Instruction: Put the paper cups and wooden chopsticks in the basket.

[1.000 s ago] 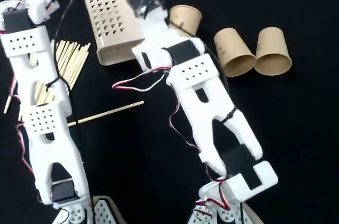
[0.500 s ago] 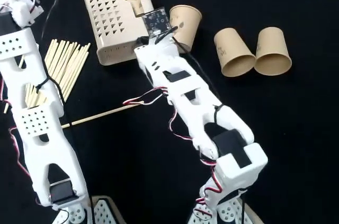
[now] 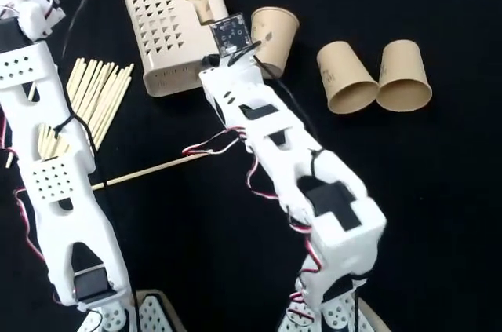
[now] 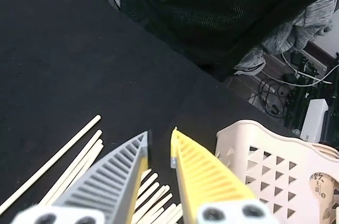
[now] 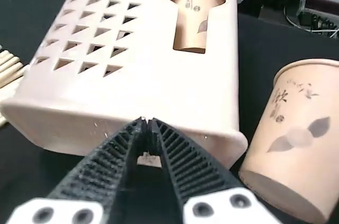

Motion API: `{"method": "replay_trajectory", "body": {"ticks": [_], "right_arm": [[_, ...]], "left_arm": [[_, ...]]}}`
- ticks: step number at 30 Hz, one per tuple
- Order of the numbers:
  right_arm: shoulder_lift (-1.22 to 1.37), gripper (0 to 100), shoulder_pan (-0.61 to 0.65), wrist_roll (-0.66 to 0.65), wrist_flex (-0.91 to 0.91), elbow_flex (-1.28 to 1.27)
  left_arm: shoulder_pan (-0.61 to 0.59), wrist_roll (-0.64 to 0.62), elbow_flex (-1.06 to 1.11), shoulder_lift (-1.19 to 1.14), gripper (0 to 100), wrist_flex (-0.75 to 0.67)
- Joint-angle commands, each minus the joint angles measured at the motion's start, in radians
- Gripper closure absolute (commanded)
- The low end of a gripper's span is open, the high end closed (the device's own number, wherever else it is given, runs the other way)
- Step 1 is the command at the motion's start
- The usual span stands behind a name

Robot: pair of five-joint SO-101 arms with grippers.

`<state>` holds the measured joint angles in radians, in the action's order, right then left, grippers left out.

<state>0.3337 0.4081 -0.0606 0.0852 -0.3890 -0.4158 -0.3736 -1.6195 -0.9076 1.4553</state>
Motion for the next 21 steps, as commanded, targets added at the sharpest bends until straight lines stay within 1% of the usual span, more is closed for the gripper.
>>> {"method": "replay_trajectory", "body": {"ticks": [1, 4, 8, 11, 17, 21], "right_arm": [[0.051, 98.6, 0.003, 0.006, 0.021, 0.111], [0.091, 98.6, 0.002, 0.038, 0.018, 0.159], [0.064, 98.6, 0.002, 0.043, 0.009, 0.154], [-0.028, 98.6, 0.008, 0.046, -0.031, 0.097], [-0.229, 98.6, 0.058, 0.044, -0.009, -0.001], [-0.157, 98.6, 0.048, 0.043, 0.055, 0.065]], "left_arm": [[0.027, -0.006, -0.039, 0.006, 91, -0.015], [0.027, -0.006, -0.039, 0.005, 91, -0.015], [0.024, -0.005, -0.039, 0.005, 91, -0.015], [0.022, -0.003, -0.039, 0.005, 91, -0.015], [0.025, -0.003, -0.039, 0.005, 91, -0.017], [0.027, -0.006, -0.038, 0.005, 91, -0.017]]}}
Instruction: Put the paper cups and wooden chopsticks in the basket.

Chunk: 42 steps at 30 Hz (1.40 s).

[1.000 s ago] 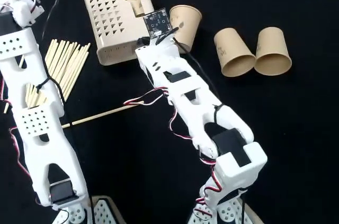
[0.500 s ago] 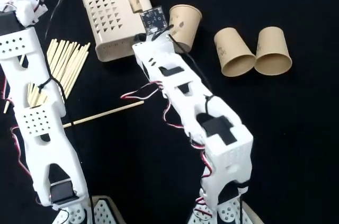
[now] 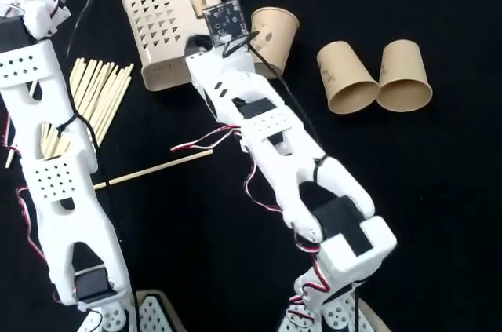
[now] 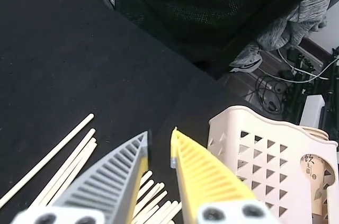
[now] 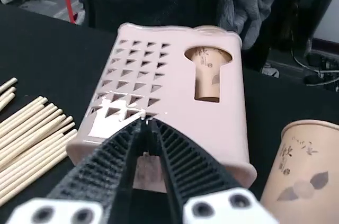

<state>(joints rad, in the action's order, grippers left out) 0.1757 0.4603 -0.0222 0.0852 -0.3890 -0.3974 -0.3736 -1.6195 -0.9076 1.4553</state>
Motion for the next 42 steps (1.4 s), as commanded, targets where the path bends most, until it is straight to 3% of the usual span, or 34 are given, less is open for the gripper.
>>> {"method": "replay_trajectory", "body": {"ticks": [1, 10, 18, 33, 42], "right_arm": [[0.045, 98.7, -0.015, 0.008, 0.069, 0.104], [0.352, 98.7, -0.006, 0.005, -0.089, 0.38], [0.366, 98.7, -0.028, 0.003, -0.302, 0.371], [0.298, 98.7, -0.008, 0.003, -0.298, 0.242], [0.26, 98.7, -0.011, 0.003, -0.497, 0.252]], "left_arm": [[0.005, -0.006, -0.038, 0.005, 91, -0.017], [-0.021, -0.003, -0.044, -0.077, 91, -0.052], [-0.027, -0.003, -0.045, -0.104, 91, -0.061], [-0.058, -0.005, -0.047, -0.104, 91, -0.06], [-0.051, -0.008, -0.047, -0.104, 91, -0.061]]}}
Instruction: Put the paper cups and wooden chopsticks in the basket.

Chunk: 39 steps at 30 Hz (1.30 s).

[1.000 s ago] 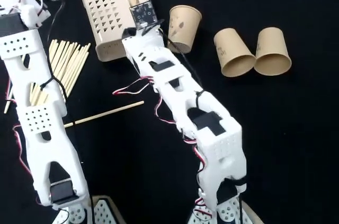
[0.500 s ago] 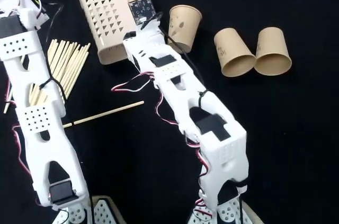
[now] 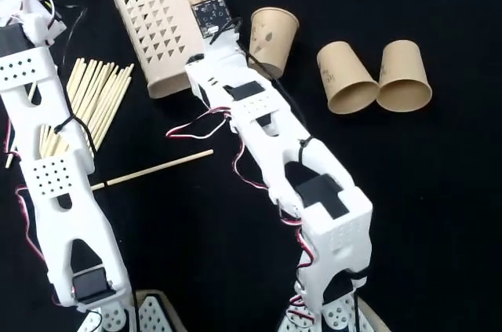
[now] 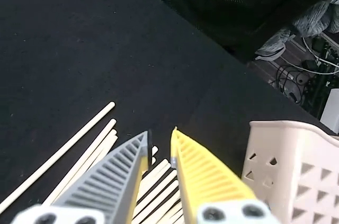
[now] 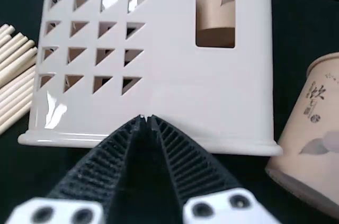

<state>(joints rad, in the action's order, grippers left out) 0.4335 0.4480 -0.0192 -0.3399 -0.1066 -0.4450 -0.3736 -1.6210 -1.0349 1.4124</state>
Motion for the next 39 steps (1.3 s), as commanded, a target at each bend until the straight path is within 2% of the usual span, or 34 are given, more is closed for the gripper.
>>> {"method": "replay_trajectory", "body": {"ticks": [1, 12, 21, 27, 32, 39], "right_arm": [[0.001, 98.7, 0.002, 0.0, -0.077, -0.03], [-0.002, 98.7, 0.003, -0.034, -0.13, -0.03], [-0.002, 98.7, 0.002, -0.037, -0.193, -0.024], [-0.002, 98.7, -0.006, -0.037, -0.187, -0.028], [-0.002, 98.7, -0.009, -0.035, -0.187, -0.03], [-0.004, 98.7, -0.009, -0.035, -0.204, -0.03]], "left_arm": [[-0.001, -0.008, -0.045, 0.023, 91, -0.018], [0.033, -0.008, -0.047, 0.094, 91, -0.028], [0.166, -0.005, -0.042, 0.167, 91, -0.19], [0.271, -0.009, 0.039, 0.147, 77, -0.255], [0.338, -0.009, 0.05, 0.146, 78, -0.183], [0.351, -0.009, 0.004, 0.135, 82, -0.035]]}}
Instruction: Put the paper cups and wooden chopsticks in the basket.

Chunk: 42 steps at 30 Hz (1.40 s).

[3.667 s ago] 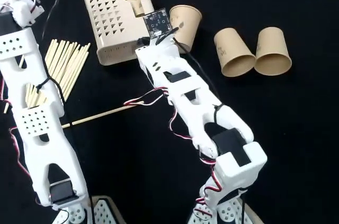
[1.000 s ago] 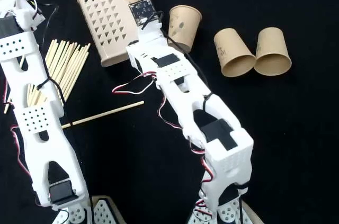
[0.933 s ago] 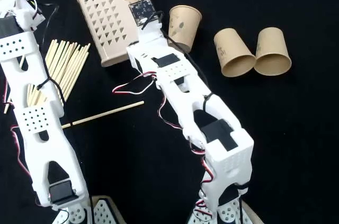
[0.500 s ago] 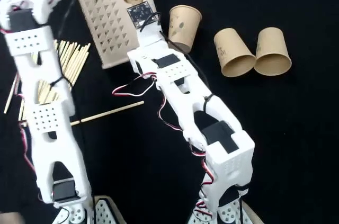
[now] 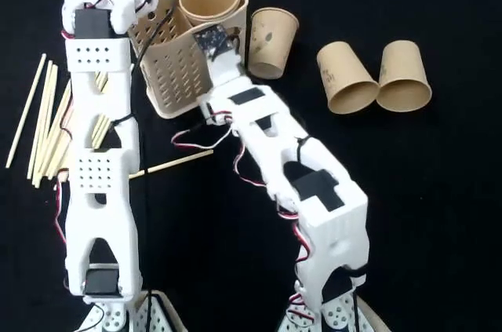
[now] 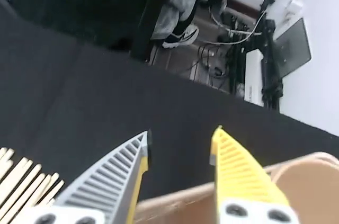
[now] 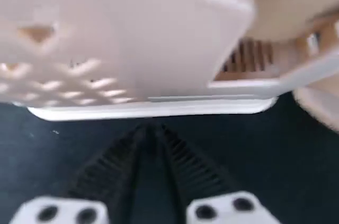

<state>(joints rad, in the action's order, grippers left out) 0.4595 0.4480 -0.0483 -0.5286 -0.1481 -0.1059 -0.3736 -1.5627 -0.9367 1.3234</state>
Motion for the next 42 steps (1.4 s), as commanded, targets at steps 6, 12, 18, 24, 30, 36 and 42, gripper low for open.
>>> {"method": "replay_trajectory", "body": {"ticks": [6, 12, 18, 24, 30, 36, 42], "right_arm": [[-0.124, 98.7, -0.012, -0.008, -0.023, -0.074], [-0.381, 98.7, -0.051, -0.008, 0.092, -0.268], [-0.688, 98.7, -0.029, -0.021, 0.123, -0.473], [-0.992, 98.6, -0.023, -0.218, 0.121, -0.743], [-1.343, 98.2, -0.181, -0.465, 0.012, -0.952], [-1.621, 89.7, -0.387, -0.583, -0.176, -0.937], [-1.587, 87.9, -0.585, -0.895, -0.12, -0.937]], "left_arm": [[0.027, -0.009, -0.101, 0.037, 82, 0.133], [0.03, -0.009, -0.102, 0.037, 82, 0.166], [0.002, -0.009, -0.101, 0.044, 82, 0.167], [-0.013, -0.005, -0.101, 0.117, 82, 0.252], [-0.113, 0.002, -0.102, 0.253, 82, 0.385], [-0.189, 0.087, -0.094, 0.29, 82, 0.439], [-0.237, 0.15, 0.053, 0.318, 82, 0.442]]}}
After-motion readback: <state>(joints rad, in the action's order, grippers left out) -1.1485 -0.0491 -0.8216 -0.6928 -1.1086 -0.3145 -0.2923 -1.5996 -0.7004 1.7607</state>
